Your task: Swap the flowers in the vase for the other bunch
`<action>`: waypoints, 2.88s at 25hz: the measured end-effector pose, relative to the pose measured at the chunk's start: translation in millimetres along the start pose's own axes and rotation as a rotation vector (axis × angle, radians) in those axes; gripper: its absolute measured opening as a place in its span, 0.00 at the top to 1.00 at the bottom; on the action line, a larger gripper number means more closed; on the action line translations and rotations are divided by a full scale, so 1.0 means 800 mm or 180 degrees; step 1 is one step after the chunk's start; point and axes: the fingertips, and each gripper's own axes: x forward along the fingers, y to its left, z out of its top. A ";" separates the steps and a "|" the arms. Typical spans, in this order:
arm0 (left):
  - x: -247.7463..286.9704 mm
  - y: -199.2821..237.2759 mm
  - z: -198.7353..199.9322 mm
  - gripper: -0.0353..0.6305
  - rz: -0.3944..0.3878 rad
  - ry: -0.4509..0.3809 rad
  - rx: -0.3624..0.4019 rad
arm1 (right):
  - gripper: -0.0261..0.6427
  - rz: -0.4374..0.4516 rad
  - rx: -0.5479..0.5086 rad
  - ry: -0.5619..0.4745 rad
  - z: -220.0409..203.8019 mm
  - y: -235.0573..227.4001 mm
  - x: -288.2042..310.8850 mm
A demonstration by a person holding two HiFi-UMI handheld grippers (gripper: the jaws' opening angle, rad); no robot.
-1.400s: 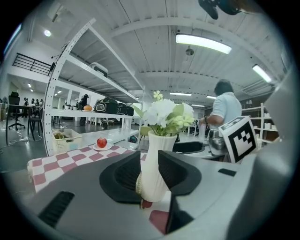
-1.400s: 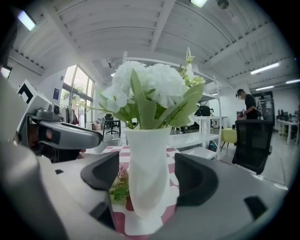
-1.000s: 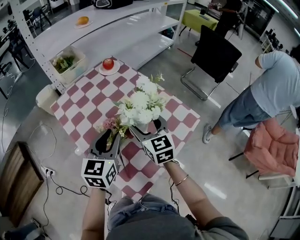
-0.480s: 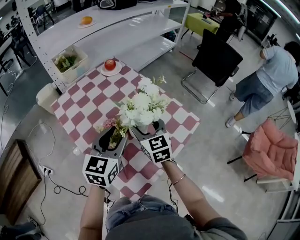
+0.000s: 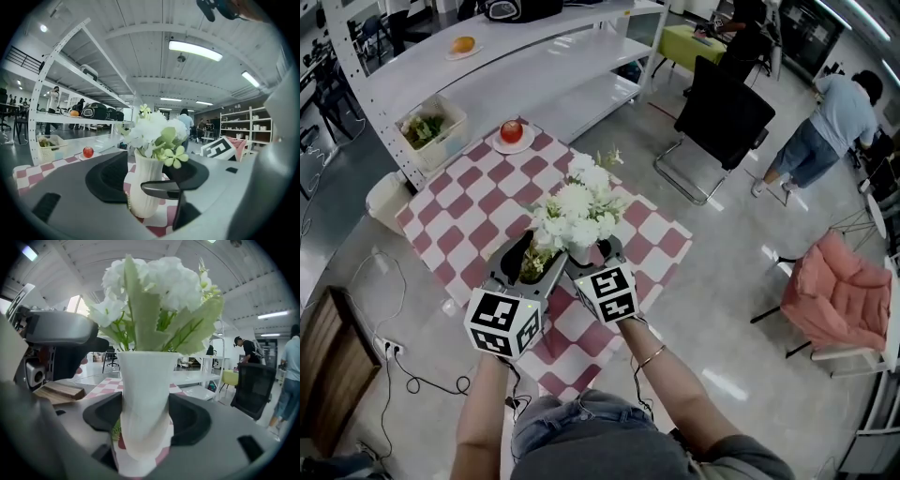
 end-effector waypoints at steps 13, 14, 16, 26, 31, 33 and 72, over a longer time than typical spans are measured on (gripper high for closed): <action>0.039 -0.007 0.022 0.53 -0.0137 0.0034 0.0245 | 0.49 -0.0047 -0.0013 0.0033 0.000 0.002 -0.002; 0.041 -0.008 0.022 0.53 -0.0135 0.0051 0.0285 | 0.49 -0.0048 -0.0009 0.0033 0.000 0.002 -0.001; 0.046 -0.009 0.021 0.54 -0.0127 0.0085 0.0339 | 0.49 -0.0050 -0.0012 0.0026 -0.001 0.002 -0.001; 0.056 -0.012 0.019 0.76 0.0030 0.0200 0.0566 | 0.49 -0.0044 -0.0039 0.0030 -0.001 0.001 -0.002; 0.055 -0.013 0.023 0.85 0.0124 0.0166 0.0586 | 0.49 -0.0043 -0.0034 0.0013 -0.002 0.001 -0.002; 0.052 -0.012 0.028 0.87 0.0158 0.0111 0.0537 | 0.49 -0.0042 -0.0034 0.0011 -0.001 0.001 -0.002; -0.047 0.042 0.252 0.89 0.0514 -0.1267 -0.0199 | 0.49 -0.0046 -0.0027 0.0015 -0.004 0.000 -0.002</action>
